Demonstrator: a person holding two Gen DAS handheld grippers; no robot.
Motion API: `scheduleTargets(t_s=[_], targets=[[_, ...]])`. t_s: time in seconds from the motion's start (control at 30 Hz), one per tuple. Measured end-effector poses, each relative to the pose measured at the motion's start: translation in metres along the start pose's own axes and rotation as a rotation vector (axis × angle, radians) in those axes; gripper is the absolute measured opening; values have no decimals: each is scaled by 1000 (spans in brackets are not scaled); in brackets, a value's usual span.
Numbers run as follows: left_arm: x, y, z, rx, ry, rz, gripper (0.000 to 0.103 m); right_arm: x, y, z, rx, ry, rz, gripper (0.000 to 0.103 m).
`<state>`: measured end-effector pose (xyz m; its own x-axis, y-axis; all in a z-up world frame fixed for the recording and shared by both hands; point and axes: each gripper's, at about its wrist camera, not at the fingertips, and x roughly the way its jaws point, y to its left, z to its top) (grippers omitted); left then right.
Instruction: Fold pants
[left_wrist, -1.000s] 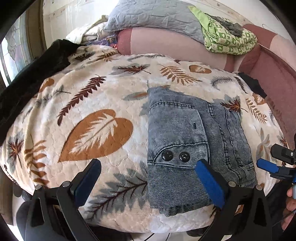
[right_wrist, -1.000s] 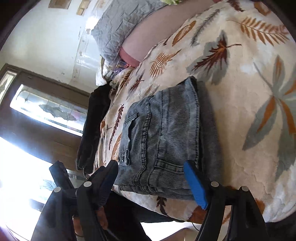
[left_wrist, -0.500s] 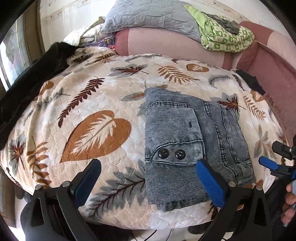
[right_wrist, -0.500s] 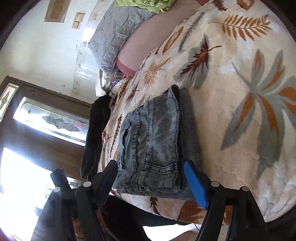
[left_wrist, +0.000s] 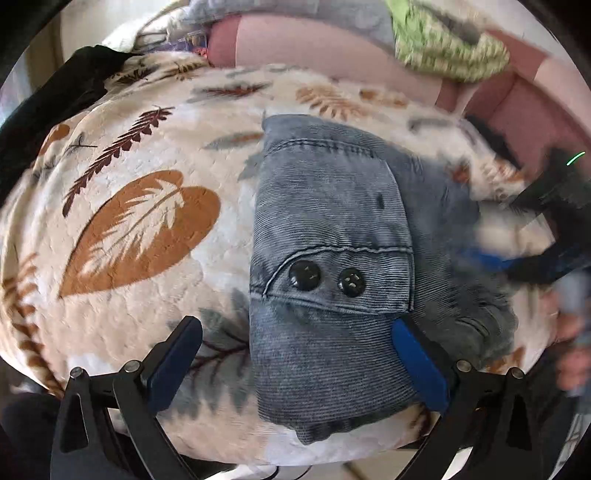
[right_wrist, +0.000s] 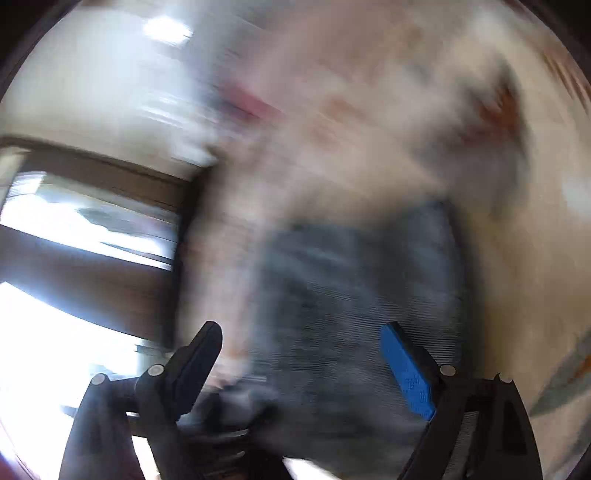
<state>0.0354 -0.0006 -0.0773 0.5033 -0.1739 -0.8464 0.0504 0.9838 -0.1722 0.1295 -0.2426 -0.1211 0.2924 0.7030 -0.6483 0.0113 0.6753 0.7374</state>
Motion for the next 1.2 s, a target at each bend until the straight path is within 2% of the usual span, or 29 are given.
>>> scheduleTargets(t_s=[0.07, 0.13, 0.23, 0.27, 0.33, 0.4, 0.5, 0.6, 0.63, 0.67, 0.7, 0.73, 0.77, 0.97, 1.03, 1.07, 1.13, 1.17, 1.2], targets=[[-15, 8, -1, -35, -45, -60, 102, -15, 19, 7, -31, 26, -36, 82], [-30, 26, 1, -130, -103, -137, 102, -33, 53, 21, -116, -15, -87, 82], [-26, 52, 9, -298, -73, -272, 102, -20, 116, 50, -270, 26, -179, 85], [-18, 57, 11, -330, -38, -285, 102, -4, 136, 59, -329, 71, -223, 86], [-8, 60, 14, -361, 2, -308, 102, 45, 180, 76, -484, 148, -371, 86], [1, 58, 12, -399, 50, -355, 102, 88, 203, 86, -572, 216, -478, 86], [11, 59, 11, -449, 91, -375, 102, 147, 214, 99, -616, 321, -602, 86], [12, 58, 13, -464, 100, -386, 102, 189, 210, 99, -646, 426, -687, 85], [14, 57, 15, -462, 104, -391, 102, 199, 207, 96, -646, 462, -708, 77], [15, 55, 16, -455, 108, -389, 100, 207, 201, 93, -638, 499, -725, 60], [16, 55, 17, -447, 106, -376, 93, 212, 194, 90, -620, 529, -744, 20], [17, 52, 18, -428, 107, -354, 64, 212, 193, 88, -624, 522, -742, 21], [19, 48, 19, -387, 128, -338, 49, 207, 195, 87, -636, 497, -735, 20], [11, 34, 21, -320, 91, -301, 42, 146, 194, 98, -542, 248, -601, 11], [13, 28, 20, -307, 84, -275, 42, 141, 183, 100, -504, 226, -559, 11], [15, 28, 20, -315, 90, -269, 45, 143, 178, 100, -493, 230, -530, 11], [16, 34, 20, -344, 96, -282, 52, 134, 172, 104, -456, 189, -517, 21], [17, 35, 21, -354, 102, -283, 59, 124, 174, 105, -434, 148, -508, 24], [16, 43, 18, -365, 107, -284, 61, 110, 176, 106, -433, 96, -508, 27]])
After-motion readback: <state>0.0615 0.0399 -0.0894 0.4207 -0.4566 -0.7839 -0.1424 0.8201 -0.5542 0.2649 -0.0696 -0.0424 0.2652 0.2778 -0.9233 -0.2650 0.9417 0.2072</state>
